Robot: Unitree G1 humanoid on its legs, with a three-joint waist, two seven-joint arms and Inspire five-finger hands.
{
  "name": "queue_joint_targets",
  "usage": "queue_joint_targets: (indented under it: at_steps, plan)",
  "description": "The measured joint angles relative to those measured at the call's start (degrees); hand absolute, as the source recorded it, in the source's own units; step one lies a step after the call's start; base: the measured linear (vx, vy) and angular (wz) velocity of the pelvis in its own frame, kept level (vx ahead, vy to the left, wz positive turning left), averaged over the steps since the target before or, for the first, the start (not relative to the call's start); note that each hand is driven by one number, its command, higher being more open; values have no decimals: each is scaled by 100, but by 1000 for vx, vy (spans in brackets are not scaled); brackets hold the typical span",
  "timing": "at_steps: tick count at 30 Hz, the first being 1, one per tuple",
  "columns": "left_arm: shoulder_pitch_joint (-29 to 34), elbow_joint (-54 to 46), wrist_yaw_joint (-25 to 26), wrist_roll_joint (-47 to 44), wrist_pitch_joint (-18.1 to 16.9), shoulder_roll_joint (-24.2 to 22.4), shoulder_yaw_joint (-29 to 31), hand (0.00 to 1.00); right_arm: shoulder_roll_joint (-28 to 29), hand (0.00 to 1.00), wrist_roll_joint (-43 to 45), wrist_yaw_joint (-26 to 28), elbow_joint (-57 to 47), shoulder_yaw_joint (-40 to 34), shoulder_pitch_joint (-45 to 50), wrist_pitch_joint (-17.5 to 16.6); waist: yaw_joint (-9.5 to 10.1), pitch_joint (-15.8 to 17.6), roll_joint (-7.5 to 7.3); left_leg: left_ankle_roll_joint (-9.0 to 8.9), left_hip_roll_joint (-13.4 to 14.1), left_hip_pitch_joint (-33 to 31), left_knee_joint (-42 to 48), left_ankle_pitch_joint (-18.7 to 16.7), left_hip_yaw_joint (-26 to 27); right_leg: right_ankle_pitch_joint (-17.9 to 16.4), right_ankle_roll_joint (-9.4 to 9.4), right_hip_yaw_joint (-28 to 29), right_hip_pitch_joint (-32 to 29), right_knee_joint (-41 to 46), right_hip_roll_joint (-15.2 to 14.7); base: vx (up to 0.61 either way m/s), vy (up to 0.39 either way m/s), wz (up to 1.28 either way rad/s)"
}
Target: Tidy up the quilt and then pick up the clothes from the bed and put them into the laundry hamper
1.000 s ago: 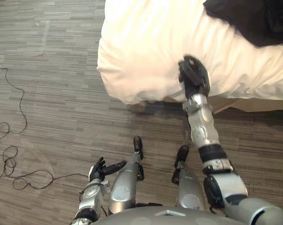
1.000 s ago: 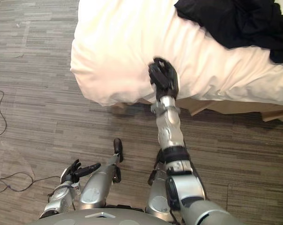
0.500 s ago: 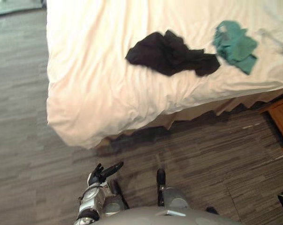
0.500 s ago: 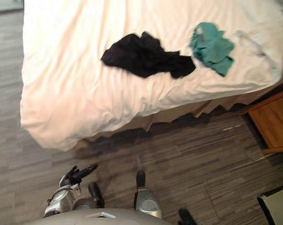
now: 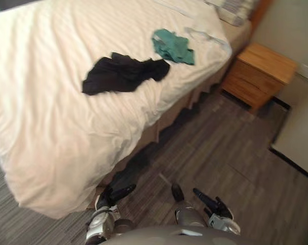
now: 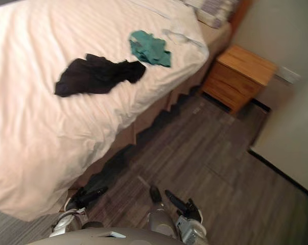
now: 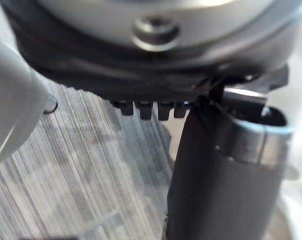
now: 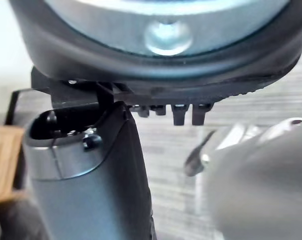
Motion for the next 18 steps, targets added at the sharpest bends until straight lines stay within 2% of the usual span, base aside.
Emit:
queue_joint_targets:
  at_steps: [1,2,3,4,5,6,7,8,9,10,11,12,13,14,15,16,17,18]
  plan:
    - [22,81,3,255,38,53,-29,100,-41,100,0,-11,-1,-121,-35,-17,-26,59,75,127,21,127,-191,61,507,-85,-133,-1414,-106,1019,-130,-91,203,-151]
    - [20,117,1,268,68,71,-97,100,-84,100,-24,-35,0,-87,-42,-37,-38,92,131,171,44,202,-270,87,642,-147,-220,-1712,-1,1471,-93,-22,222,-158]
    - [26,144,-18,268,100,84,-236,100,-159,100,-221,-69,30,-71,-20,-55,-53,145,220,215,53,392,-407,135,897,-511,-240,-1931,330,2042,96,17,166,-147]
    - [33,148,-51,267,120,99,-309,100,-173,100,-407,-56,63,-37,-8,-72,11,167,219,258,-30,455,-390,161,1244,-567,-331,-2029,329,2204,155,-7,168,-151]
    - [14,186,-79,268,136,144,-299,100,-186,100,-442,-45,65,-35,0,-100,4,182,209,338,-109,461,-335,213,1326,-456,-398,-2069,353,2053,160,-87,153,-135]
    - [-47,281,-119,299,150,138,-305,100,-202,100,-499,-30,66,-36,-19,-154,-26,244,261,544,-127,263,65,390,1281,-161,-397,-1966,581,1429,197,-115,74,-96]
    - [-162,301,-153,480,93,131,-360,100,-218,100,-667,-43,175,-104,-131,-173,51,251,219,773,-202,-131,-170,242,910,-101,-144,-1827,656,1048,185,-179,16,-98]
    - [-146,251,-174,508,-24,75,-490,100,-378,100,-686,-42,349,-209,-233,-56,26,380,236,387,-349,145,-963,868,865,-1020,-150,-2016,526,2741,-174,-141,-34,-76]
    - [-141,216,-172,514,14,107,-551,100,-404,100,-715,-49,453,-192,-235,-44,-31,363,253,399,-383,239,-1063,899,1000,-1250,-130,-2075,633,2943,-268,-88,-55,-60]
    - [-83,258,-127,576,126,155,-621,100,-456,100,-792,-56,581,-217,-238,-33,-62,257,364,404,-355,247,-1077,895,1128,-1459,-151,-2277,1011,2725,-261,25,-37,-57]
    - [-45,249,-108,674,121,172,-623,100,-500,100,-862,-41,608,-195,-243,-32,-41,212,395,401,-345,223,-1065,893,1274,-1446,-71,-2323,1208,2236,-194,48,-62,-100]
    - [-62,253,-89,700,123,237,-619,100,-497,100,-882,-44,617,-99,-300,-44,35,191,397,393,-327,130,-1048,892,1467,-1427,49,-2172,1391,1390,48,45,-86,-109]
    - [-50,262,-63,700,126,244,-619,100,-501,100,-882,-44,648,-67,-337,-44,47,187,428,392,-296,85,-1067,891,1515,-1349,168,-2051,1500,1027,173,37,-111,-117]
    - [-32,346,-9,701,160,227,-627,100,-513,100,-882,-49,694,-66,-371,-51,4,181,575,349,-174,30,-1081,925,1564,-973,124,-1944,1595,535,400,49,-115,-93]
    - [-14,413,3,694,203,176,-671,100,-509,100,-864,-60,760,-228,-361,-23,-24,167,598,310,-147,113,-1070,967,1554,-779,113,-1820,1798,130,502,56,-66,-70]
    - [-20,415,3,696,216,167,-697,100,-513,100,-868,-67,772,-255,-345,-22,-31,167,598,298,-148,142,-1068,980,1544,-743,110,-1805,1855,64,511,47,-38,-33]
    - [-289,653,339,903,234,95,-1286,100,-330,100,-875,-383,856,-345,-81,-28,-290,-4,312,314,-465,458,-1551,1052,743,321,321,-1795,2573,-1399,524,12,-9,-5]
    - [-289,653,339,903,234,95,-1286,100,-329,100,-875,-383,856,-345,-82,-28,-290,-3,311,314,-465,459,-1551,1052,743,321,322,-1795,2573,-1399,524,0,0,0]
